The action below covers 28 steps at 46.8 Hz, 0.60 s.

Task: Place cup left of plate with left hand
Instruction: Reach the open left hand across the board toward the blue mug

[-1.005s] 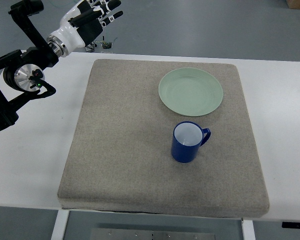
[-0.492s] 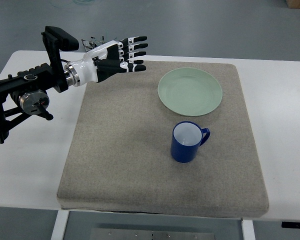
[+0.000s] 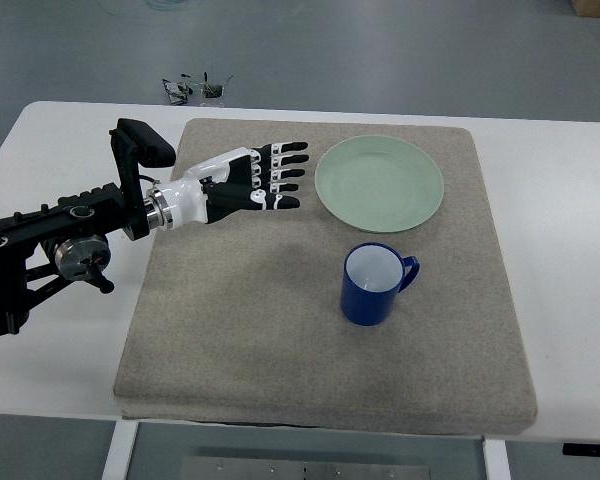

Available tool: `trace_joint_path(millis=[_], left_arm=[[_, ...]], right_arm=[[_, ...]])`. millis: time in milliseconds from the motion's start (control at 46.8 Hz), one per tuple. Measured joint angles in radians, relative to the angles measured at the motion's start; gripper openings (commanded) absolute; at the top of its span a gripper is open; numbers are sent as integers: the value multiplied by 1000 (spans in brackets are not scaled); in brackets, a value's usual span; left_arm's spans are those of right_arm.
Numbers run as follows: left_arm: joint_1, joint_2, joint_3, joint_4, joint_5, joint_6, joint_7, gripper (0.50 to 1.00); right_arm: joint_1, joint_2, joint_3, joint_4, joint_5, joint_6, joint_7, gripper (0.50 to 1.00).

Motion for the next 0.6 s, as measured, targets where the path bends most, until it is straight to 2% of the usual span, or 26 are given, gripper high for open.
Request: trace_joint_path(millis=[299,599], left_arm=[[30,-2,-1,-7,183,-117,-29,986],[34,-50,1,-5,244,-128,-29,988]], right_arm=[[0,0,0,0,0,0,0,934],[0,0,0,0,0,0,0,934]])
